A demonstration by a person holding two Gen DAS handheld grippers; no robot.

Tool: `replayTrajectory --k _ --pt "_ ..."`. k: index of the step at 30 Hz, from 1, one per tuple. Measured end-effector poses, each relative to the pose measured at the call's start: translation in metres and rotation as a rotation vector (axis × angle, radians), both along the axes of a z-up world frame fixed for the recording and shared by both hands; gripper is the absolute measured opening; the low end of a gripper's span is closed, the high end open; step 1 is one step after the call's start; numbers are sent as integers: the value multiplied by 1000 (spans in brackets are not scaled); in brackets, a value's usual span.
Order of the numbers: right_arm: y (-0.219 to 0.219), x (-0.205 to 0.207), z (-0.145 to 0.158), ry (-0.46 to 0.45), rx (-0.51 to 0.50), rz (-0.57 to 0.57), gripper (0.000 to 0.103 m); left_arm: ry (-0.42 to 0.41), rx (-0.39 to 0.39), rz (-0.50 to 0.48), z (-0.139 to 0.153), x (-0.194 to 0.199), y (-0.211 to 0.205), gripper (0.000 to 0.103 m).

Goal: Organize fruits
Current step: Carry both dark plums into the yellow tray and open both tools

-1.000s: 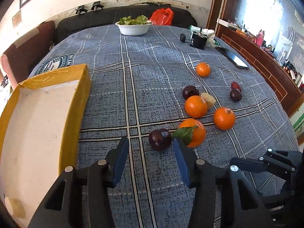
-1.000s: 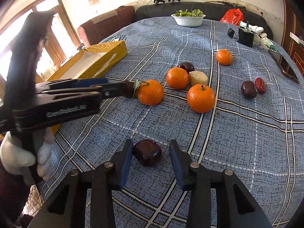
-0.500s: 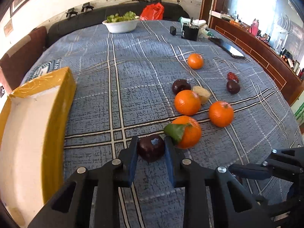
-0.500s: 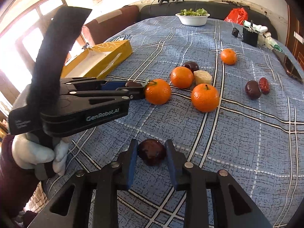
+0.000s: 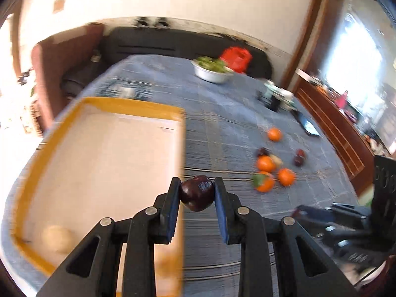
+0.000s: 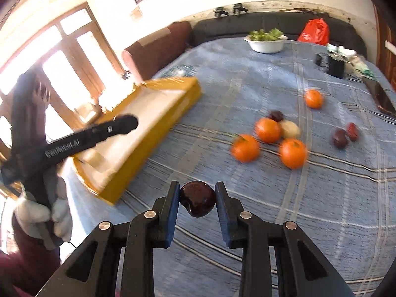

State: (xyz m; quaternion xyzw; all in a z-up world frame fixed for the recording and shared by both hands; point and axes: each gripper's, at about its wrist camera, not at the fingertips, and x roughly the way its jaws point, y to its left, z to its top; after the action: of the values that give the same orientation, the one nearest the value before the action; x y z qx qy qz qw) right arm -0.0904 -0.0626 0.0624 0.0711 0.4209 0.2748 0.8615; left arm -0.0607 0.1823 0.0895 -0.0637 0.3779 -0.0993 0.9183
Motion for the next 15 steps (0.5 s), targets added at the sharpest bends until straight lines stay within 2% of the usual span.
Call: replayTrajectory --k 3,6,11,15 --pt "24 9 14 14 75 43 32 4 34 102 3 1 40 26" --pt "57 19 22 11 89 87 32 12 49 178 0 6 79 26" --pt "124 36 18 16 50 173 33 75 63 249 -19 30 123 26" --pt "171 52 5 36 -12 226 33 135 64 271 -39 40 141 26"
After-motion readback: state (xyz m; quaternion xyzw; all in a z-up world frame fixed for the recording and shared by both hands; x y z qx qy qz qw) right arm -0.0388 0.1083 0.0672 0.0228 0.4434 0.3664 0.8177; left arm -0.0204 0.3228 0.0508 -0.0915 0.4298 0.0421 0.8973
